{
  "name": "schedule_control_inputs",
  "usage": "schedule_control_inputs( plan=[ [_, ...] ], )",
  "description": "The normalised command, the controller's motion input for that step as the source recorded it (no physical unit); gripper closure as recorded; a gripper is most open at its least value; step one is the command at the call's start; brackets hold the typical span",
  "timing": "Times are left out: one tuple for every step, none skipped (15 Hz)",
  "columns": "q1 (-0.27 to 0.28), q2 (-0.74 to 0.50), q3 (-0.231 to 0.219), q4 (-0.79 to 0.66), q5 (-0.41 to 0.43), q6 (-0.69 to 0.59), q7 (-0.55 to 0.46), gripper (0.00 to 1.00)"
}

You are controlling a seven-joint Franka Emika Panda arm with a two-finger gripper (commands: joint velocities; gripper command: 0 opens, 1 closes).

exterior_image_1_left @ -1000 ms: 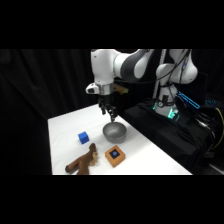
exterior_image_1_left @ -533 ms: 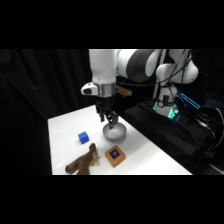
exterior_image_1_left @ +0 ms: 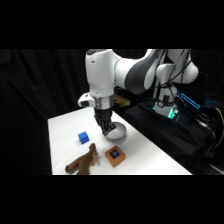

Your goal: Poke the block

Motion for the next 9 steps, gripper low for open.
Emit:
schedule_control_inputs(
  plan=[
    [0.067,0.27,-0.032,0.08,-0.174,0.22,0.11,1.0],
    [0.07,0.31,-0.039,0.08,-0.176,0.26,0.11,1.0],
    [0.084,0.3,-0.04,0.07,-0.176,0.26,0.11,0.99],
    [0.094,0.29,-0.04,0.06,-0.168,0.25,0.11,0.99],
    [0.102,0.26,-0.042,0.04,-0.158,0.25,0.11,0.99],
    [0.117,0.24,-0.049,0.04,-0.164,0.24,0.12,0.99],
    [0.118,0.22,-0.049,0.05,-0.149,0.22,0.11,0.99],
    [0.119,0.22,-0.054,0.06,-0.141,0.22,0.11,0.99],
    [0.114,0.2,-0.058,0.07,-0.132,0.2,0.1,0.99]
  ],
)
